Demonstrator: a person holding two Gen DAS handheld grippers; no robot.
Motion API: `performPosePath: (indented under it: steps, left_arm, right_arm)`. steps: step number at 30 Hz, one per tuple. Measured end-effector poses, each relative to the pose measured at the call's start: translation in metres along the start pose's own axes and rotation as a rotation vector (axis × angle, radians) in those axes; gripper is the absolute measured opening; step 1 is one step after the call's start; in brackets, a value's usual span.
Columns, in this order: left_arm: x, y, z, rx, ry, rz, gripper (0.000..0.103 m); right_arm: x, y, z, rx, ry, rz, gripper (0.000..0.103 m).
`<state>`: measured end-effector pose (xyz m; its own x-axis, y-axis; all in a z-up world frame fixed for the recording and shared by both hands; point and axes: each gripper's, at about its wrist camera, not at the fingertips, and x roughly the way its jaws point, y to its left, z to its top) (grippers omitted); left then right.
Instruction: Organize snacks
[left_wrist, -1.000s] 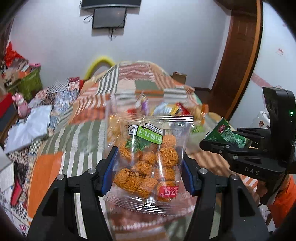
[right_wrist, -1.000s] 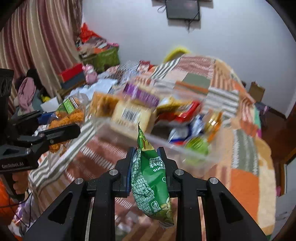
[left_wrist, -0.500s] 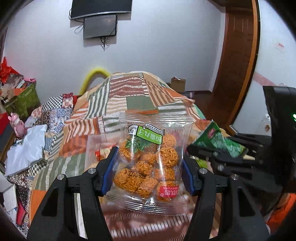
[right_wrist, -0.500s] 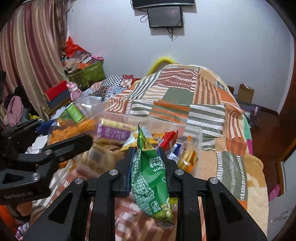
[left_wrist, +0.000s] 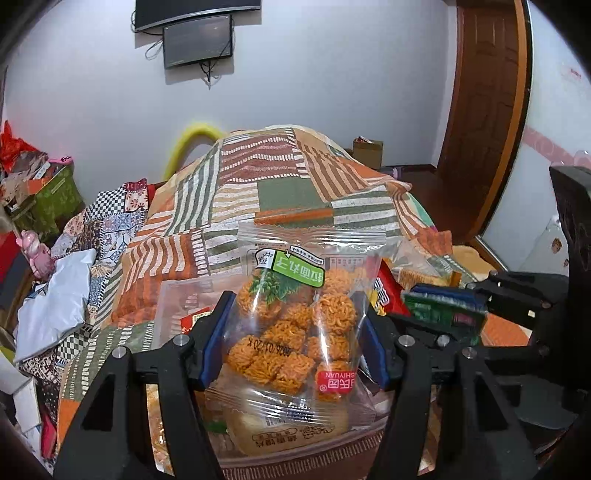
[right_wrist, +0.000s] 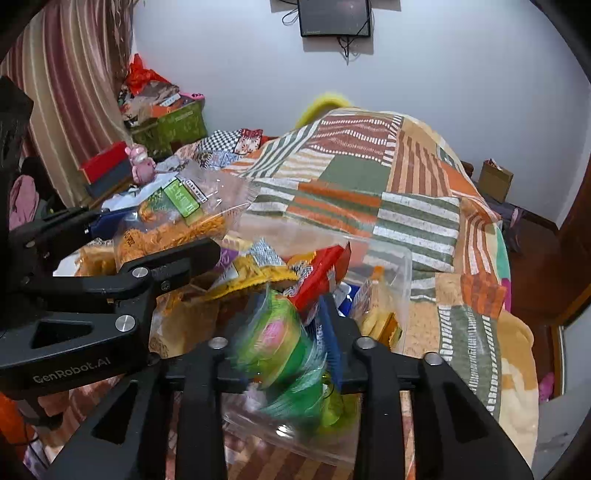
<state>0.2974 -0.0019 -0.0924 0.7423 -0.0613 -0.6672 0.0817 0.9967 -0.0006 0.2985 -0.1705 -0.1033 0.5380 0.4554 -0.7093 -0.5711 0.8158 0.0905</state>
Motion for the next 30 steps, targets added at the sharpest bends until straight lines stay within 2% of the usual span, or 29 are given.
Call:
performPosePath:
  steps: [1, 2, 10, 15, 21, 30]
  left_arm:
    - [0.001, 0.000, 0.000, 0.001, 0.002, 0.002, 0.061]
    - [0.001, -0.001, 0.000, 0.001, 0.002, 0.002, 0.061]
    - [-0.005, 0.004, 0.004, -0.049, 0.025, -0.076, 0.066]
    - [-0.018, 0.006, 0.001, -0.065, 0.026, -0.085, 0.066]
    - [-0.061, 0.005, -0.003, -0.070, -0.050, -0.077, 0.066]
    - [-0.162, -0.001, -0.018, -0.081, -0.245, -0.068, 0.066]
  right_arm:
    - [-0.002, 0.000, -0.001, -0.001, -0.003, -0.006, 0.052]
    - [-0.005, 0.000, -0.003, -0.002, -0.013, -0.013, 0.054]
    - [-0.028, -0.004, -0.001, -0.006, -0.049, -0.008, 0.055]
    - [-0.046, -0.004, -0.003, -0.003, -0.081, -0.008, 0.058]
    - [-0.077, -0.002, -0.004, -0.006, -0.131, -0.019, 0.058]
    - [-0.146, 0.017, -0.012, 0.002, -0.267, 0.001, 0.060]
